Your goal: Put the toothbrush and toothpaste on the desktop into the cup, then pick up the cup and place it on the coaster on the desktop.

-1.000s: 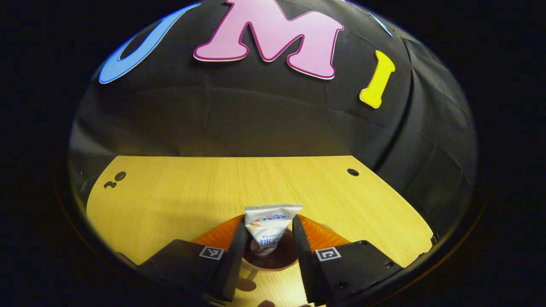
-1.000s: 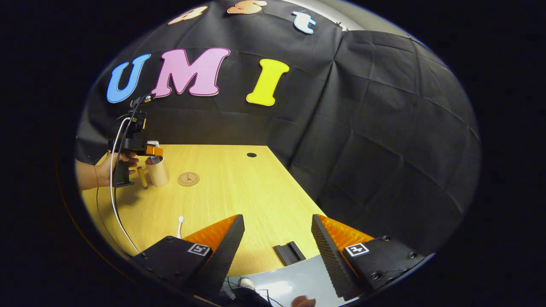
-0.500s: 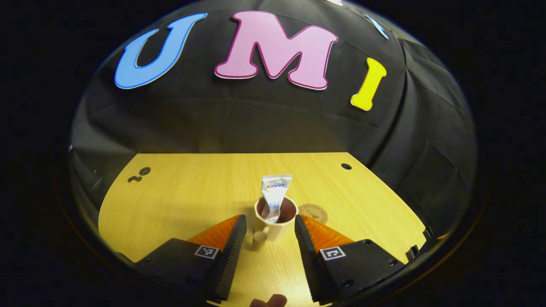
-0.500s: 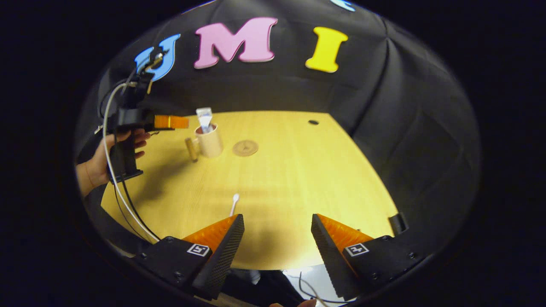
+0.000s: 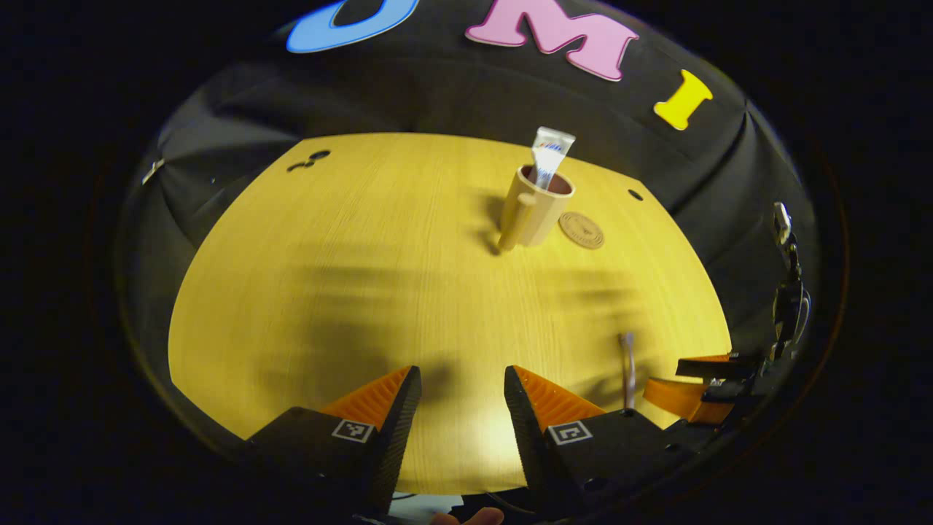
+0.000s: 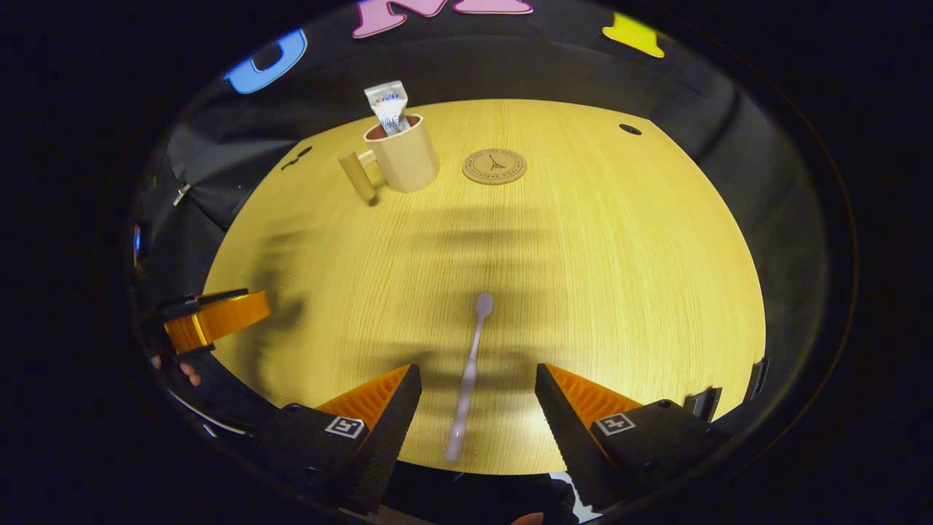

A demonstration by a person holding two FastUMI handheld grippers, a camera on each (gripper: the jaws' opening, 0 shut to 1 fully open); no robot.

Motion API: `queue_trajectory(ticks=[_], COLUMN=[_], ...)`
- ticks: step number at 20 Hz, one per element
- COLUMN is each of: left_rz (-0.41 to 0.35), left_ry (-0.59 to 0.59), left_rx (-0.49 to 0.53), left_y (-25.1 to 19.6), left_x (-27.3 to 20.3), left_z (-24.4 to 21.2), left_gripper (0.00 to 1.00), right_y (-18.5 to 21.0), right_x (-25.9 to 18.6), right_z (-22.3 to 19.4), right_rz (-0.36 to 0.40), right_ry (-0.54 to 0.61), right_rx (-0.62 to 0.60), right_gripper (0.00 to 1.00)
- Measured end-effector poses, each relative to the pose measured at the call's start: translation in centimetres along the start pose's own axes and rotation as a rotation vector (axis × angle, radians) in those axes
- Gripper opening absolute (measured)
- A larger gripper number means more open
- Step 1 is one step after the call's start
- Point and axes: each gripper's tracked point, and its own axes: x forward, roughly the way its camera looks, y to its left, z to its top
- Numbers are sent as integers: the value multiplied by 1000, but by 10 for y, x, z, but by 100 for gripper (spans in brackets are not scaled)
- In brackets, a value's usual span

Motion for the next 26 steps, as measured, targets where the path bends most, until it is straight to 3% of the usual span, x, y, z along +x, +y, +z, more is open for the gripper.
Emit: queue_trajectory(ticks=[4,7,8,9,11,13,14,15,16,17,18,19,20,21,22,24,26], left_rz=[16,29,30,33,36,35,35,34,27,32,51,64,70,78,89,110,114], left_ry=[56,86,95,105,120,133,141,135,135,139,152,152,148,144,137,125,120], left_rx=[-49,-50,-46,-43,-42,-45,-46,-42,-35,-25,-12,10,33,55,85,151,130], left_y=[11,17,19,20,21,21,21,21,19,20,24,26,26,26,26,26,23], left_x=[5,9,12,15,20,22,22,23,25,25,26,27,27,27,27,27,25], left_z=[-25,-36,-38,-41,-44,-46,-47,-45,-44,-47,-48,-50,-50,-52,-53,-55,-55], left_gripper=[73,75,75,75,75,75,75,74,74,75,75,78,72,71,71,71,72], right_y=[-1,3,2,-1,0,0,0,1,1,3,8,9,8,8,8,4,6], right_x=[22,34,37,39,40,41,40,40,41,40,37,39,38,38,39,38,28], right_z=[-6,-15,-17,-15,-13,-11,-9,-11,-11,-14,-15,-15,-11,-11,-8,-3,16], right_rz=[-36,-38,-46,-61,-66,-69,-72,-67,-53,-38,-13,10,21,34,47,67,109], right_ry=[73,138,155,158,165,164,159,160,160,172,180,172,154,137,115,74,-24], right_rx=[-51,-53,-62,-70,-63,-55,-47,-51,-76,-84,-81,-87,-89,-68,-45,-17,-1], right_gripper=[100,88,90,75,60,68,30,29,13,24,13,13,13,13,6,6,6])
